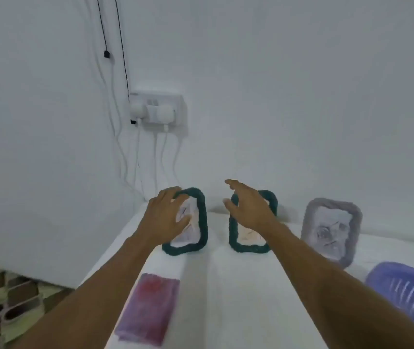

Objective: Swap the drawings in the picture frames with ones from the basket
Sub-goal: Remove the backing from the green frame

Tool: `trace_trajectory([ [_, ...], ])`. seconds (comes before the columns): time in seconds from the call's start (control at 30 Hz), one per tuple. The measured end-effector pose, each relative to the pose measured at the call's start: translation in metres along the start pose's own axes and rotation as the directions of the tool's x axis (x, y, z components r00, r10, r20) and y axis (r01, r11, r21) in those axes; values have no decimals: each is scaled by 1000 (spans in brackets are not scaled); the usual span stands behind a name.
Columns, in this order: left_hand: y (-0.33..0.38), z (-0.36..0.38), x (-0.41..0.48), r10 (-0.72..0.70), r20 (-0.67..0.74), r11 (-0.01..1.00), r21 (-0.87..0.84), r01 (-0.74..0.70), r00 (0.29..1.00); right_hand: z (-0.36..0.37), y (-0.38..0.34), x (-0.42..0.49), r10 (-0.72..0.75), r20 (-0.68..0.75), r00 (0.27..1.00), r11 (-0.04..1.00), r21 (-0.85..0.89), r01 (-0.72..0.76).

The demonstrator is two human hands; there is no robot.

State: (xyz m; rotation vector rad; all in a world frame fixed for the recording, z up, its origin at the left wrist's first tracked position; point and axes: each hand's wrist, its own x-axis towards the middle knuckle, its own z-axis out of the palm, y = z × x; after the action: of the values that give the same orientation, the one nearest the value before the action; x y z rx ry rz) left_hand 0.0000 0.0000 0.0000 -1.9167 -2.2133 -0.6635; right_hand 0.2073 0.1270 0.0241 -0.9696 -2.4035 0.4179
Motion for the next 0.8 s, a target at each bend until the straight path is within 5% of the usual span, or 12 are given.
trace_trajectory([
  [0.27, -38, 52, -34, -226, 39, 949, -217, 229, 973, 92, -17, 22, -22, 64, 998, 950, 313, 1],
  [0.47, -51, 57, -37, -237, -9, 909, -356, 218, 971, 102, -18, 28, 30, -27, 999, 896, 443, -14],
  [0.63, -44, 51, -42, -101, -61, 884, -463, 61, 993, 57, -16, -3, 168, 151, 974, 586, 779, -221],
  [0.8, 3, 50, -46, -1, -39, 895, -447, -17, 999, 16, 0, -47, 276, 113, 955, 502, 830, -243],
])
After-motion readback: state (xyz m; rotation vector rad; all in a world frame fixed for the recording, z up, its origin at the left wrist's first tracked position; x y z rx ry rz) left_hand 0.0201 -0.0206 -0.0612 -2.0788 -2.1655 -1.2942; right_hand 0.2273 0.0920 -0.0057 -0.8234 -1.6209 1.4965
